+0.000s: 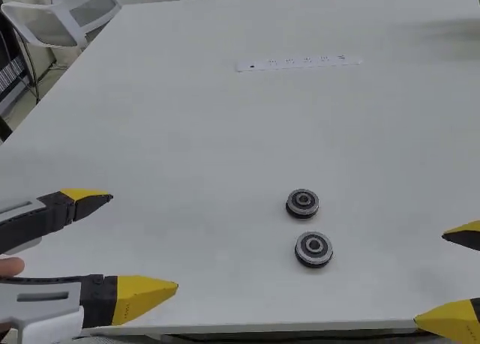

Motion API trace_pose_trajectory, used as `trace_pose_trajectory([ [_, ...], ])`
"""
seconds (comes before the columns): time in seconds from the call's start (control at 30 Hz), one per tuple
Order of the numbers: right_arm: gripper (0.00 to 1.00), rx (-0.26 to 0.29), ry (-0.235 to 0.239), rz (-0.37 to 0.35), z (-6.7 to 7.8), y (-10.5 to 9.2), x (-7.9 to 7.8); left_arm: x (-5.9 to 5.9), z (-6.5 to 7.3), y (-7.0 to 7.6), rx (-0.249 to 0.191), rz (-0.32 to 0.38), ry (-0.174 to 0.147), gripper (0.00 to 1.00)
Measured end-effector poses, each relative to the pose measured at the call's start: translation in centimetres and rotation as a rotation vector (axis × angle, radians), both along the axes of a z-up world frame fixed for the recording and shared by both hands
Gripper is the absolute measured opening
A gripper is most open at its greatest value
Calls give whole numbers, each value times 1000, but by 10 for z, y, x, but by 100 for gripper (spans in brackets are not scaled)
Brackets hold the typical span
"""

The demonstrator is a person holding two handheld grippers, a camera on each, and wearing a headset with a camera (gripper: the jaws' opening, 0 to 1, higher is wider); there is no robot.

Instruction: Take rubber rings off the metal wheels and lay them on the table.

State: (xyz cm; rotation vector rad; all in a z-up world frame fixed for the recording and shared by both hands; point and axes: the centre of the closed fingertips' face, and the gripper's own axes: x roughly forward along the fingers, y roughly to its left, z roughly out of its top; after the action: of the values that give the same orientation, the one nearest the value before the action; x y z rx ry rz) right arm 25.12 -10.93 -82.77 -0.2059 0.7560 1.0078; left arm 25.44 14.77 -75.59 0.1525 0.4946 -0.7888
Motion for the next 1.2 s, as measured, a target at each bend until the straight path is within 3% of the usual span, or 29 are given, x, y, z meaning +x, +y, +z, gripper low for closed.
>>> trace_pose_trajectory([
  [0.23,72,-6,4,8,-4,-1,1,2,10,-9,-17,-18,-5,83],
  [0.77,68,4,-20,64,2,10,8,14,24,-35,12,-110,-55,82],
  [1.2,61,40,-53,123,7,31,18,22,29,-78,42,-262,-83,78],
])
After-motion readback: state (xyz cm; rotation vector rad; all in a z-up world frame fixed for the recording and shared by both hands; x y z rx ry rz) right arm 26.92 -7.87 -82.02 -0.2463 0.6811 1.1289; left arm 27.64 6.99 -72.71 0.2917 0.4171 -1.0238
